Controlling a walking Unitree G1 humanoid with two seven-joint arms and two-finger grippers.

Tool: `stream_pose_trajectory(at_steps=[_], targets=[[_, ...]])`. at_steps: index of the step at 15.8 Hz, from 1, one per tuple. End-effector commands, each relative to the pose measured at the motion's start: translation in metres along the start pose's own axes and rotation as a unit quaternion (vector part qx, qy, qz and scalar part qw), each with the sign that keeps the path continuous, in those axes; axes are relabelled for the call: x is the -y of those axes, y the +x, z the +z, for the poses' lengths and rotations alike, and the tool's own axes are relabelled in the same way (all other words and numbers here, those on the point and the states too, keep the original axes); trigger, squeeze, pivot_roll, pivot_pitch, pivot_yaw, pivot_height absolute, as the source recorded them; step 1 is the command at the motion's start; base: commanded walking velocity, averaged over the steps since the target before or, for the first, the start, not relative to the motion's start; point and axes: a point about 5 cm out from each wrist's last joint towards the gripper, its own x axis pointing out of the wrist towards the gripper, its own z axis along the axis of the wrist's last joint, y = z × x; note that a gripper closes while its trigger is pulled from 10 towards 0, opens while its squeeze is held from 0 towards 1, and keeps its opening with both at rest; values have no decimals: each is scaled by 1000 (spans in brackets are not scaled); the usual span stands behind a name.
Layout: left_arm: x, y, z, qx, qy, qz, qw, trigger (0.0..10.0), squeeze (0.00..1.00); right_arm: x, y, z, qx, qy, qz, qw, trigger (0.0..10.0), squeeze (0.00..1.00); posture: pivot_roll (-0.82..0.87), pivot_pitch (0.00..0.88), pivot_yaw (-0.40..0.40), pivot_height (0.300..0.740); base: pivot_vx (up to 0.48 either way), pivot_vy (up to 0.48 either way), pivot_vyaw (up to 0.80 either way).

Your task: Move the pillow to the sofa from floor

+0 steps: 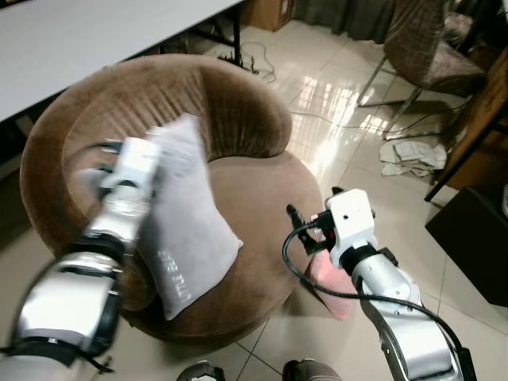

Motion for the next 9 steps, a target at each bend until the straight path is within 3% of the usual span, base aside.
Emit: stream_pose_trajectory(at_steps=[1, 3, 5, 6, 7, 9], targets=[[-12, 4, 11, 12, -4, 28, 1000, 10000, 1000, -3, -1, 2, 0, 1, 17, 1000, 10000, 0, -116, 168, -6, 740, 0, 0, 0], [-26, 7, 16, 24, -7, 51, 998, 10000, 1000, -5, -2, 1, -2, 4, 41, 999, 10000, 0, -111, 165, -10, 740, 0, 0, 0], [-40, 9, 34, 66, -39, 69, 995, 10000, 1000, -7, -3, 0, 4, 13, 79, 997, 10000, 0, -107, 154, -11, 740, 0, 0, 0], [-45, 9, 45, 95, -78, 66, 990, 10000, 235, -5, -3, -1, 5, 12, 92, 996, 10000, 0, -106, 148, -11, 740, 0, 0, 0], [-42, 9, 58, 124, -164, 21, 978, 10000, 0, 1, -3, -2, 0, 0, 92, 996, 10000, 0, -100, 128, -6, 740, 0, 0, 0], [-35, 9, 62, 136, -201, -25, 970, 10000, 0, 5, -3, -5, -10, -9, 83, 997, 10000, 0, -100, 118, -4, 740, 0, 0, 0]])
